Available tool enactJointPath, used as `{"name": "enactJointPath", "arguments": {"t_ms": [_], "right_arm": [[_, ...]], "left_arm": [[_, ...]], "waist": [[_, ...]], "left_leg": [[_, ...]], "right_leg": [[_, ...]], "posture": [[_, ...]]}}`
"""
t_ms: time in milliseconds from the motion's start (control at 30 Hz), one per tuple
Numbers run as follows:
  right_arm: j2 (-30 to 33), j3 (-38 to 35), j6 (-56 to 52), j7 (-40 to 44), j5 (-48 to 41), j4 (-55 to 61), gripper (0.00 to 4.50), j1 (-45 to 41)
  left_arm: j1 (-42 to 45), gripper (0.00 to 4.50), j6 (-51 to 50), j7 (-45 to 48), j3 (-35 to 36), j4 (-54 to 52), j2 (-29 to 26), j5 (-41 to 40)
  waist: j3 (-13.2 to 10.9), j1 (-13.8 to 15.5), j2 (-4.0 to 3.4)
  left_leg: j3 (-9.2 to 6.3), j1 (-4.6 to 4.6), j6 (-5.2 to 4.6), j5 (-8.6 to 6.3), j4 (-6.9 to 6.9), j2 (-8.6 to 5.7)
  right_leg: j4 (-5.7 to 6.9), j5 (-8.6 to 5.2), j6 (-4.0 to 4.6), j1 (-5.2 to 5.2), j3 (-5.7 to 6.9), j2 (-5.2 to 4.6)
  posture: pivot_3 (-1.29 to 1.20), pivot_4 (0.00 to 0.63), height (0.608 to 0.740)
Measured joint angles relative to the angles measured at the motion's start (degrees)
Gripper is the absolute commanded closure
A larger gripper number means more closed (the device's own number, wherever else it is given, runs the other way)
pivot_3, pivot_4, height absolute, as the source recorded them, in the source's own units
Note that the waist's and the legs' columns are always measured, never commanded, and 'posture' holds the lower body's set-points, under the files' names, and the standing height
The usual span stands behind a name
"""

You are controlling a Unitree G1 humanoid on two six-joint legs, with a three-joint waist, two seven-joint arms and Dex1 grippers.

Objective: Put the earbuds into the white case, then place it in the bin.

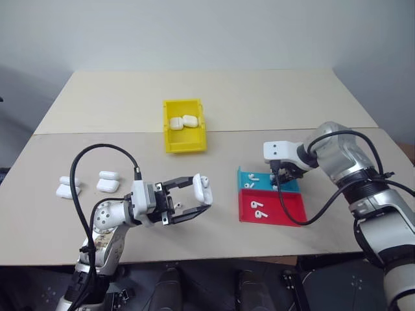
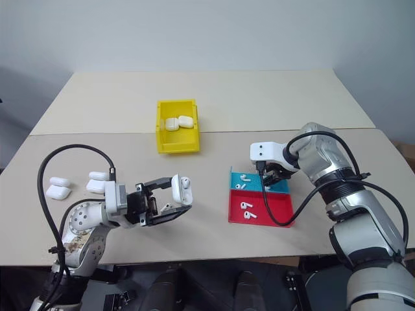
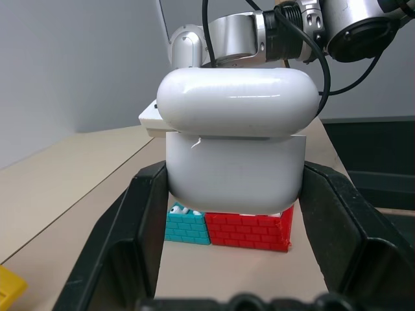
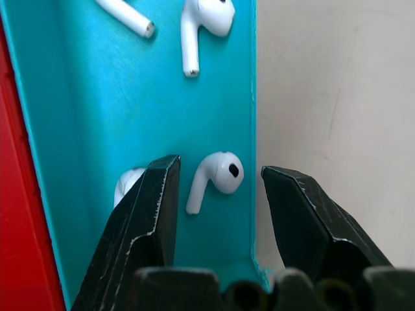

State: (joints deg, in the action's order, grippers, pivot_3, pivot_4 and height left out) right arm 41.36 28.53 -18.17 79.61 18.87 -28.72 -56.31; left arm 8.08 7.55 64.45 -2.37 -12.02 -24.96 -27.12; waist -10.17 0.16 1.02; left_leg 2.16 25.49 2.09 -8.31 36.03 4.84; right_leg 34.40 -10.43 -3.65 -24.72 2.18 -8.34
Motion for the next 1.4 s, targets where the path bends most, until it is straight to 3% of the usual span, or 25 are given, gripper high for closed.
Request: {"name": "enactJointPath", "arguments": {"t_ms": [333, 433, 1400], "right_arm": [[-0.1, 0.0, 0.0, -0.9, 0.1, -0.2, 2.04, 0.0], [-0.1, 0.0, 0.0, -0.8, 0.1, -0.2, 2.63, 0.0], [1.0, -0.2, -2.7, -0.6, 0.2, 2.1, 2.63, 1.5]], "left_arm": [[0.0, 1.76, 0.2, 0.1, 0.0, 0.7, 0.1, 0.1], [0.0, 1.76, 0.4, 0.1, 0.0, 1.0, 0.1, 0.1], [0.0, 1.76, 2.5, 1.4, -0.3, 3.0, 0.6, 0.1]], "waist": [[0.0, 0.0, 0.0], [0.0, 0.0, 0.0], [0.0, 0.0, -0.02]], "left_leg": [[0.0, -0.01, 0.0, 0.0, 0.02, 0.0], [0.0, -0.01, 0.0, 0.0, 0.02, 0.0], [-0.01, -0.03, 0.0, 0.0, 0.05, 0.0]], "right_leg": [[0.04, 0.0, 0.0, 0.0, 0.0, 0.0], [0.04, 0.0, 0.0, 0.0, 0.0, 0.0], [0.09, 0.0, 0.0, 0.02, 0.0, 0.0]], "posture": [[0.0, 0.15, 0.74], [0.0, 0.15, 0.74], [0.0, 0.15, 0.74]]}}
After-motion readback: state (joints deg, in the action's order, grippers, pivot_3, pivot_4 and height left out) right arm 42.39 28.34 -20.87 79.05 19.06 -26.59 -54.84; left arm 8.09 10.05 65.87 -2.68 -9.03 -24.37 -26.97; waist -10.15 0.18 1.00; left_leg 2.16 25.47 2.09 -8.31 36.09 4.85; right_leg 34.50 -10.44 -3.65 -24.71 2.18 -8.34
